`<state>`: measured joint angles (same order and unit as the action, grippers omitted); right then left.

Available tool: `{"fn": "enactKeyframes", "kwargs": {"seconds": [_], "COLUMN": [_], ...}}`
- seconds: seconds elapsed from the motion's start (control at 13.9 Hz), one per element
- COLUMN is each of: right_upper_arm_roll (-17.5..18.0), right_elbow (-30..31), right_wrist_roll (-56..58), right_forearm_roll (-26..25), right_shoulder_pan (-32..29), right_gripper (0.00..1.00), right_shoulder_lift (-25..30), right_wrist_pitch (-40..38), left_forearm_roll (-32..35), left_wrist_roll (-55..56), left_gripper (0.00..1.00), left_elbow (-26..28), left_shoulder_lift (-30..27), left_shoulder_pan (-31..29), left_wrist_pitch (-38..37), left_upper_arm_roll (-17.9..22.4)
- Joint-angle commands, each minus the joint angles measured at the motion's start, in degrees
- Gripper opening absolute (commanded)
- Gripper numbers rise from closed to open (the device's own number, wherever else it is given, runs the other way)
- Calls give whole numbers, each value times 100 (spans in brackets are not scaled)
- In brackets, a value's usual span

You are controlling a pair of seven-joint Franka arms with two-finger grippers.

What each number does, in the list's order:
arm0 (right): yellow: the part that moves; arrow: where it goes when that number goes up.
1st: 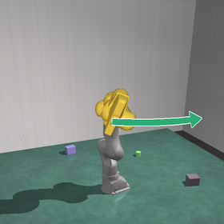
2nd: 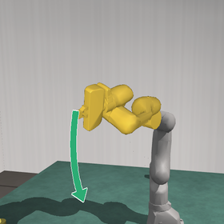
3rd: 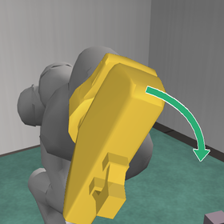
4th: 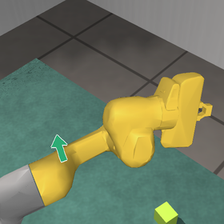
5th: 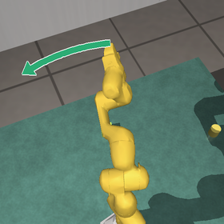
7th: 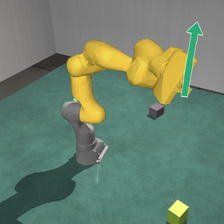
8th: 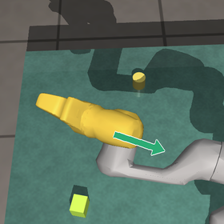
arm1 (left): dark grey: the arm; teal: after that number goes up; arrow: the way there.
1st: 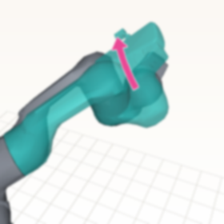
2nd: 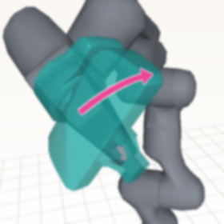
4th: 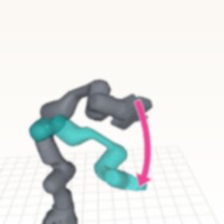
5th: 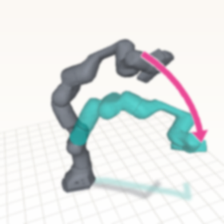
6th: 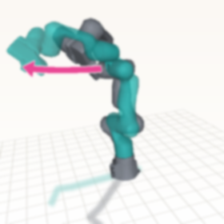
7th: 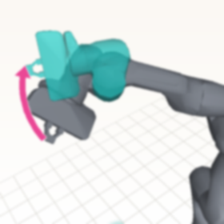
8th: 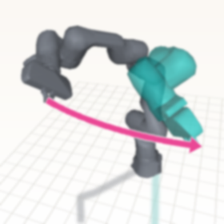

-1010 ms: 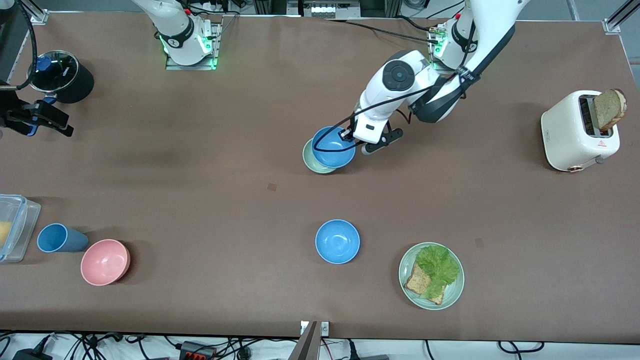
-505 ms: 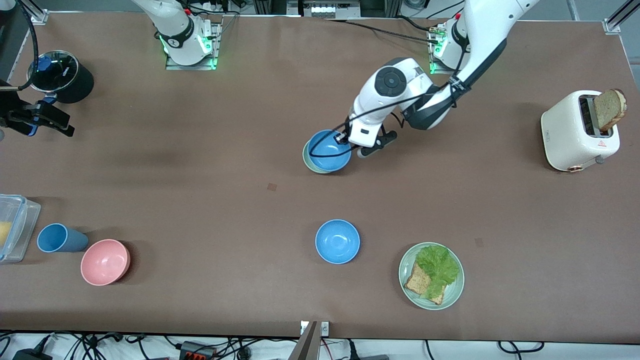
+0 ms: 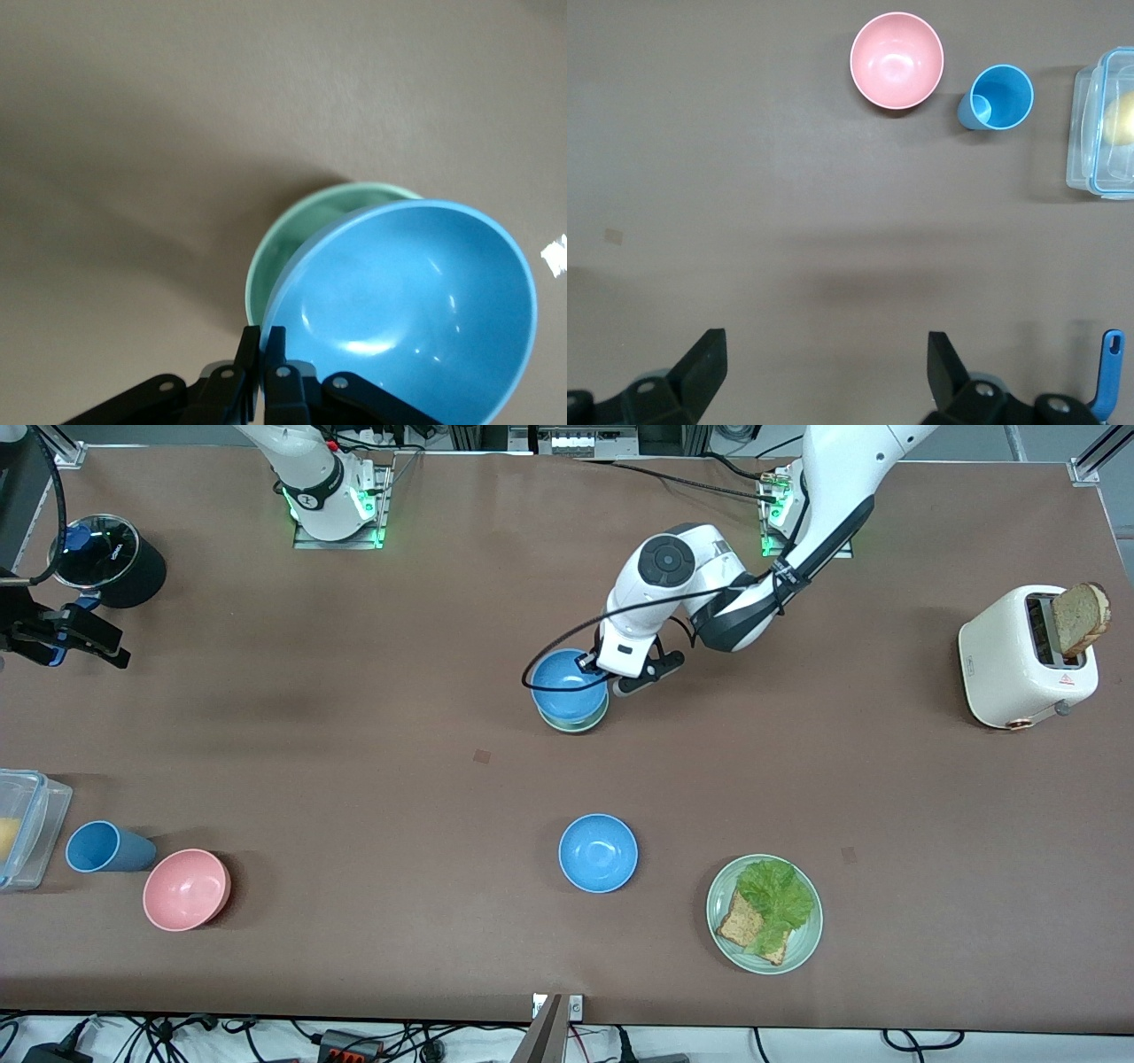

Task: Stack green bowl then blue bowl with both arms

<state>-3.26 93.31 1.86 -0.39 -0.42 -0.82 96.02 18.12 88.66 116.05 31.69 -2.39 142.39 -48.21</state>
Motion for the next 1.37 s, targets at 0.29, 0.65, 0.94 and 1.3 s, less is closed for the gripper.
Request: {"fn": "enactKeyframes", "kwargs": {"seconds": [0.29,0.65,0.94,1.3], "right_upper_arm_roll": [1,9,27,-8], "right_elbow": [143,152,135,143], "right_wrist_roll": [-151,-151,-142,-150], "right_forearm_roll": [-75,-75,-93,-75], "right_shoulder_pan": [16,25,138,113], "right_gripper": [100,100,100,100], "right_shoulder_lift": [144,152,144,135], "right_wrist_pitch": [-31,-13,39,-13], "left_forearm_roll": [157,131,-710,-1731], "left_wrist_roll": [-67,-514,-2725,-5381], "left_gripper": [44,44,63,100], "left_elbow": [-907,-1530,-2358,-2350], "left_shoulder_lift": [145,144,162,-381], "left_shoulder_pan": [-68,-252,-804,-1457], "left_wrist_pitch": [-1149,-1878,-2926,-3444], "left_upper_arm_roll": [23,5,22,714]}}
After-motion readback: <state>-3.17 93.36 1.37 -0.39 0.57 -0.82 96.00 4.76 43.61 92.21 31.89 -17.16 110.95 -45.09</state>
